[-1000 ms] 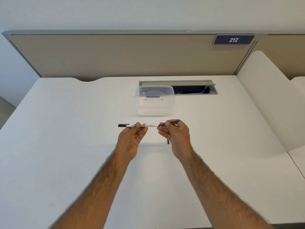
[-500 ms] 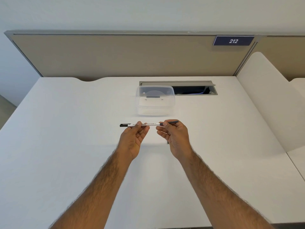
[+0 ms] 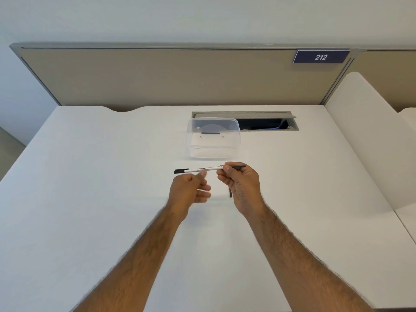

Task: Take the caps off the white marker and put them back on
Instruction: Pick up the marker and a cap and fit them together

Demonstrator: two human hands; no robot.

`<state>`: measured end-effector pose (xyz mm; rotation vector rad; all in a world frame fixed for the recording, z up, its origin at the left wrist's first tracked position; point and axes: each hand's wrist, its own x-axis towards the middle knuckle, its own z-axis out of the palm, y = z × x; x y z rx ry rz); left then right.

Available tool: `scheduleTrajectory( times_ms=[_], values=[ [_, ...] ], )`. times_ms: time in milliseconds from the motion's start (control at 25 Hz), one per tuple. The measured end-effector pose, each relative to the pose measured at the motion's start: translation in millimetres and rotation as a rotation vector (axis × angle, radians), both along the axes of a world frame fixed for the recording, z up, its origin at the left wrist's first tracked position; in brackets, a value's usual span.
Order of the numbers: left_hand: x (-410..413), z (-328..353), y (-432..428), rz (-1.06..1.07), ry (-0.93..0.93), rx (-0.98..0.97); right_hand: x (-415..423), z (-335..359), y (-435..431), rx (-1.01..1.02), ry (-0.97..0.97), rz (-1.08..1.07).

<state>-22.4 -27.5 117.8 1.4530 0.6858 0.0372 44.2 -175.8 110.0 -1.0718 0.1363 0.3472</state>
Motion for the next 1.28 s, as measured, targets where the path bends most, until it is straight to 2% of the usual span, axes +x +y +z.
scheduleTrajectory(
  times_ms=[80, 120, 160, 200, 280, 360, 480, 600, 880, 1040, 1160, 1280],
  values=[
    [-2.4, 6.8, 0.2, -0.142, -0.083, 0.796, 5.1, 1.1, -3.5, -0.001, -0.005, -0.006],
    [-0.7, 13.0, 0.8, -0.180, -0.203, 1.097, 7.0, 1.2, -4.9, 0.002, -0.009, 0.000],
    [3.8, 17.9, 1.9, -0.245, -0.283, 1.266, 8.5, 1.3, -5.7, 0.006, -0.012, 0.008],
    [10.2, 22.0, 3.2, -0.325, -0.280, 1.340, 9.2, 1.4, -6.1, 0.009, -0.012, 0.014],
    [22.2, 26.6, 7.6, -0.470, -0.154, 1.307, 9.8, 2.3, -5.4, 0.001, -0.011, 0.028],
    [26.4, 23.0, 9.1, -0.534, -0.057, 1.186, 10.2, 4.3, -4.3, -0.044, -0.036, 0.046],
    [24.5, 12.7, 7.3, -0.461, 0.022, 0.914, 11.4, 9.3, -1.3, -0.186, -0.130, 0.059],
    [24.2, 10.1, 4.1, -0.422, 0.013, 0.764, 13.9, 17.3, 2.7, -0.294, -0.221, 0.075],
    [29.1, 4.8, 5.0, -0.356, -0.075, 0.694, 19.9, 22.8, 3.5, -0.352, -0.276, 0.110],
    [25.8, 0.2, 9.7, -0.349, -0.105, 0.680, 28.1, 7.0, -9.4, -0.345, -0.202, 0.121],
    [22.1, -4.1, 15.6, -0.325, -0.102, 0.650, 28.8, -27.4, -25.2, -0.663, -0.094, 0.042],
    [19.6, -8.5, 19.8, -0.318, -0.090, 0.624, 18.7, -62.9, -34.8, -1.177, -0.124, 0.213]
  ],
)
